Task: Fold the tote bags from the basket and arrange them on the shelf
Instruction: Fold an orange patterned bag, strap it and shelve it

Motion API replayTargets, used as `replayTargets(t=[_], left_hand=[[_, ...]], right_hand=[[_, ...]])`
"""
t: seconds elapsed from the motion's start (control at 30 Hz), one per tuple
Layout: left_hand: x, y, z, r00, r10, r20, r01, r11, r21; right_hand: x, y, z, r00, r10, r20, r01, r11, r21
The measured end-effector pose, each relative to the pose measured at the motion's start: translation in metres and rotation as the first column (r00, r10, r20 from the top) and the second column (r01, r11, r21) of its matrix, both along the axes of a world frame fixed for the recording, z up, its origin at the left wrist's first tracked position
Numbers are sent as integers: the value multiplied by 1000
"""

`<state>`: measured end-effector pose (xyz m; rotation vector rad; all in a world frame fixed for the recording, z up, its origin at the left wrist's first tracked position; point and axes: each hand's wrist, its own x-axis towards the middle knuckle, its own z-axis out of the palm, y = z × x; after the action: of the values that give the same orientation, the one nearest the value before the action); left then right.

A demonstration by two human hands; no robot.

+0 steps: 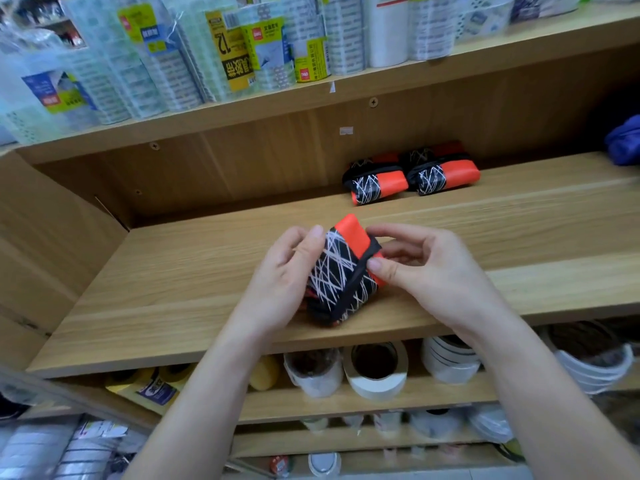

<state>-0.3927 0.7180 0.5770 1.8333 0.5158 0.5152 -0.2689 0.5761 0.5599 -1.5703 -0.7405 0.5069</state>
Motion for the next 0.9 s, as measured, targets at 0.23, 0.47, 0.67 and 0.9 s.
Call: replayTargets(t=[0.23,0.47,0.67,0.9], left_hand=[[7,-17,-3,998,-46,32,34,953,301],[30,-12,2,976,174,128,-203,944,259],[44,-21,24,997,-74,-18,75,997,16],[59,-15,16,966,-230,-116,255,914,314]], right_hand=[[-6,5,2,996,64,-65,-54,990,133],[-2,-8,4,881,-76,467,114,992,-55],[4,-20,4,691,-34,722,228,958,-174],[26,-31,1,949,1,-314,83,964,253]])
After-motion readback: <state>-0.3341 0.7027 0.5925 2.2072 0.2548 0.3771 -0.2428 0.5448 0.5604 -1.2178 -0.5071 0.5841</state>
